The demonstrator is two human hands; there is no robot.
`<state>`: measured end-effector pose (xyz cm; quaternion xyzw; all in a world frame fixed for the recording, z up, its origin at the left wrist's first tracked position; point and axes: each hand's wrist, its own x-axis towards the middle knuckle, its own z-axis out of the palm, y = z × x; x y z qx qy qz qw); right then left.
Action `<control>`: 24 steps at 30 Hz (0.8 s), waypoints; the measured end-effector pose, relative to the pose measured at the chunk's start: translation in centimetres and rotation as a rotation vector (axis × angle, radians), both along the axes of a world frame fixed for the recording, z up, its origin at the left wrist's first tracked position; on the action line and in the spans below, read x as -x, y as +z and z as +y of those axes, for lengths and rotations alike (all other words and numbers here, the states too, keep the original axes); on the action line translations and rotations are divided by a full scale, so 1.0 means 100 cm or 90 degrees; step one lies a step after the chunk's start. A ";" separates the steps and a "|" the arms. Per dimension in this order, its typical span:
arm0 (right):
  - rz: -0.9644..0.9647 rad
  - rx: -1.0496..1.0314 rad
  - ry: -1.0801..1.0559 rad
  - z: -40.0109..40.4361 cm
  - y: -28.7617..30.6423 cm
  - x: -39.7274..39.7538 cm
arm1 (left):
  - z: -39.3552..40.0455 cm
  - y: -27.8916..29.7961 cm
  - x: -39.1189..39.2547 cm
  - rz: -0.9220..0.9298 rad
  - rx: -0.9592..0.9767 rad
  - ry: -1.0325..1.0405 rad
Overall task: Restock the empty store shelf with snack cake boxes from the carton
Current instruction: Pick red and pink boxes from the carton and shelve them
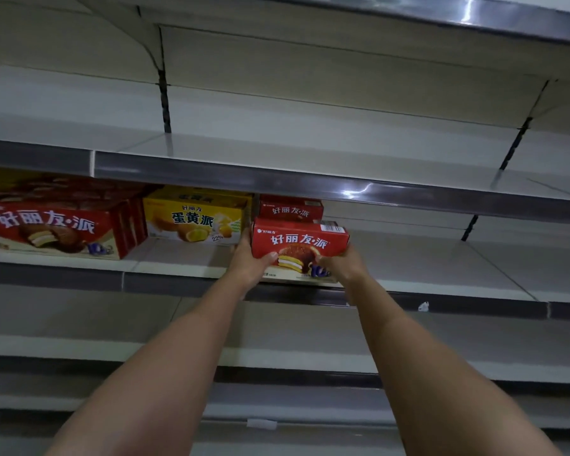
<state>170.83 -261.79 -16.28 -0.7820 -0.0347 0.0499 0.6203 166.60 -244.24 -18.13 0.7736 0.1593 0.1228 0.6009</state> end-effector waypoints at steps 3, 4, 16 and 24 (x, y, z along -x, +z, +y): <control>-0.020 0.083 -0.008 0.004 -0.009 -0.022 | -0.004 -0.004 -0.012 0.005 0.006 0.004; -0.024 0.110 -0.013 0.005 -0.014 -0.031 | -0.004 -0.007 -0.019 0.011 0.003 0.004; -0.105 0.253 -0.030 0.025 -0.042 -0.115 | 0.022 -0.046 -0.115 -0.032 -0.087 0.009; -0.142 0.212 -0.057 0.036 -0.058 -0.154 | 0.039 -0.062 -0.156 -0.074 -0.224 0.021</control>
